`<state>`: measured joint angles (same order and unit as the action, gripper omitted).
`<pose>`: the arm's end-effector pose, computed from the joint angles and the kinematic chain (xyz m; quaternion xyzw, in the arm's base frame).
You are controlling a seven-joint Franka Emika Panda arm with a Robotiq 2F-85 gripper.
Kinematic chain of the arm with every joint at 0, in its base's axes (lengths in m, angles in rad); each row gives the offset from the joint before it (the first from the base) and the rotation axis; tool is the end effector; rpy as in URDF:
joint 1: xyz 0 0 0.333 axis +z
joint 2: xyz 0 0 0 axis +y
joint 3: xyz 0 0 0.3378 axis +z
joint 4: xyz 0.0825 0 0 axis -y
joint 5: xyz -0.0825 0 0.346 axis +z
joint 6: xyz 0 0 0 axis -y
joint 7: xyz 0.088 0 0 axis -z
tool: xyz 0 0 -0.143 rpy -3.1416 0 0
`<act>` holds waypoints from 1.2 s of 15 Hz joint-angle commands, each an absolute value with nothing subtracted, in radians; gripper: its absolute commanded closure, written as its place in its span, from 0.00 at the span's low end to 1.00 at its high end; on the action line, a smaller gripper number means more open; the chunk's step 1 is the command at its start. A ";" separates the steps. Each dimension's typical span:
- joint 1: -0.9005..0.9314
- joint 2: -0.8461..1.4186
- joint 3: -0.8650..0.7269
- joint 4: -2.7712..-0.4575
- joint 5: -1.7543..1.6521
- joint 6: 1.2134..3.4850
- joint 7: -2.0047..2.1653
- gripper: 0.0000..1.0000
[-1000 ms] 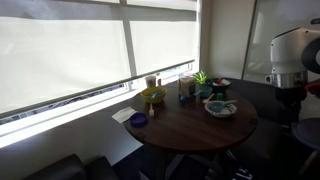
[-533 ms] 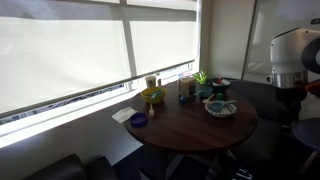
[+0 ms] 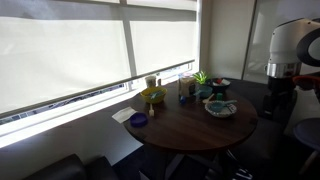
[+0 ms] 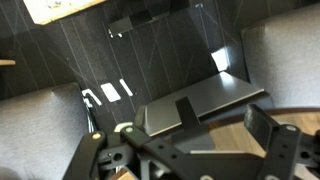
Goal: Move the container to the left
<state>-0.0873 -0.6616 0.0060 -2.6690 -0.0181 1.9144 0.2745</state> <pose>0.2793 -0.0247 0.4281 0.9836 -0.1741 -0.0453 0.0146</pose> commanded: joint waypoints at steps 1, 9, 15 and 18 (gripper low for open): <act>-0.163 -0.547 -0.006 -2.556 -0.054 2.097 0.312 0.00; -0.108 -0.432 -0.138 -2.428 -0.047 2.355 -0.140 0.00; -0.120 -0.435 -0.130 -2.431 -0.069 2.343 -0.118 0.00; -0.143 -0.403 -0.126 -2.400 -0.092 2.467 -0.073 0.00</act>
<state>-0.1209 -0.4343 -0.1287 -2.4327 -0.0683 2.3615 -0.1136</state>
